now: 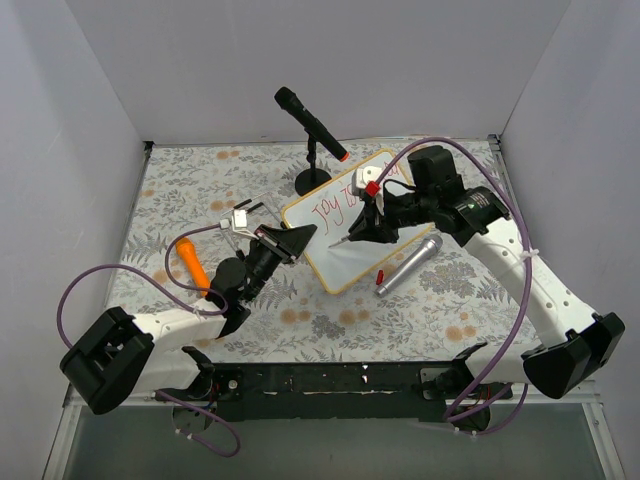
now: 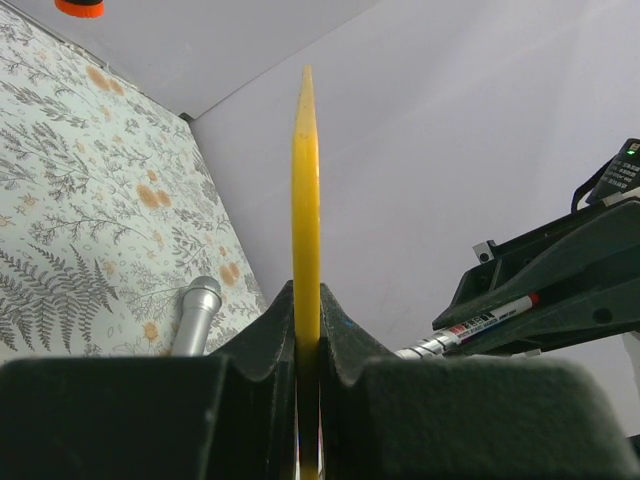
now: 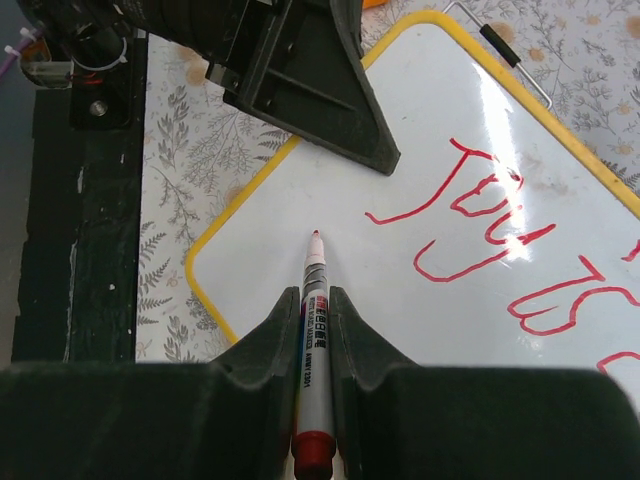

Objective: Write a sentence on the whiteboard

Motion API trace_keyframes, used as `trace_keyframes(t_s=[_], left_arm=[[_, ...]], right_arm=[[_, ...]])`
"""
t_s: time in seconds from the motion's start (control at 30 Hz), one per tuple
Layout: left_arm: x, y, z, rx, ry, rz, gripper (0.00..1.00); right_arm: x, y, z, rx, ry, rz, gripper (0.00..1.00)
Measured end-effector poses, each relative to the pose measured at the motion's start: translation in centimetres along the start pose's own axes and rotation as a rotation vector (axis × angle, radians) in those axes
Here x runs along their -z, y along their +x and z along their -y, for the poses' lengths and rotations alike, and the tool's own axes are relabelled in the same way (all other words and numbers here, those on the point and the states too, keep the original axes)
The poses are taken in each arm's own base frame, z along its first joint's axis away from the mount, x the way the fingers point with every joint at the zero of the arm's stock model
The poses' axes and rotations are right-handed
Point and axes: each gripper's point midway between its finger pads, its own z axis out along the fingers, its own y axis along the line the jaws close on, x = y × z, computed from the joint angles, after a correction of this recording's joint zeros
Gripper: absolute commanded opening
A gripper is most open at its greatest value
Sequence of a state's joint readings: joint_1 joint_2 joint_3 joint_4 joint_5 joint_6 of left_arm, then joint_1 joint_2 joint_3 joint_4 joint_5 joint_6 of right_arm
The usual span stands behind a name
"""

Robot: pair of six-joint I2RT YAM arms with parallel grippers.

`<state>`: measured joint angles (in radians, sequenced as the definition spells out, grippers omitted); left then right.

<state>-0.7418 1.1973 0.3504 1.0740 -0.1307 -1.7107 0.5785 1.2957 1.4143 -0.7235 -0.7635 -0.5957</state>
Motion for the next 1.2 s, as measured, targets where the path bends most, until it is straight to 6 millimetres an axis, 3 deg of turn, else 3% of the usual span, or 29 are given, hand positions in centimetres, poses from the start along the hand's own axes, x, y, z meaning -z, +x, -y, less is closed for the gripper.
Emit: trace_keyframes(t_s=[0.7,1.2], left_arm=[[-0.3,0.2,-0.2,0.015,-0.006,-0.001,0.0],[-0.3,0.3,-0.5,0.01,-0.013,-0.006,0.0]], right_arm=[[-0.4,0.3,1.7,-0.024,0.064,-0.018,0.01],[-1.2,1.5,0.0,-0.054,-0.023,-0.003,0.01]])
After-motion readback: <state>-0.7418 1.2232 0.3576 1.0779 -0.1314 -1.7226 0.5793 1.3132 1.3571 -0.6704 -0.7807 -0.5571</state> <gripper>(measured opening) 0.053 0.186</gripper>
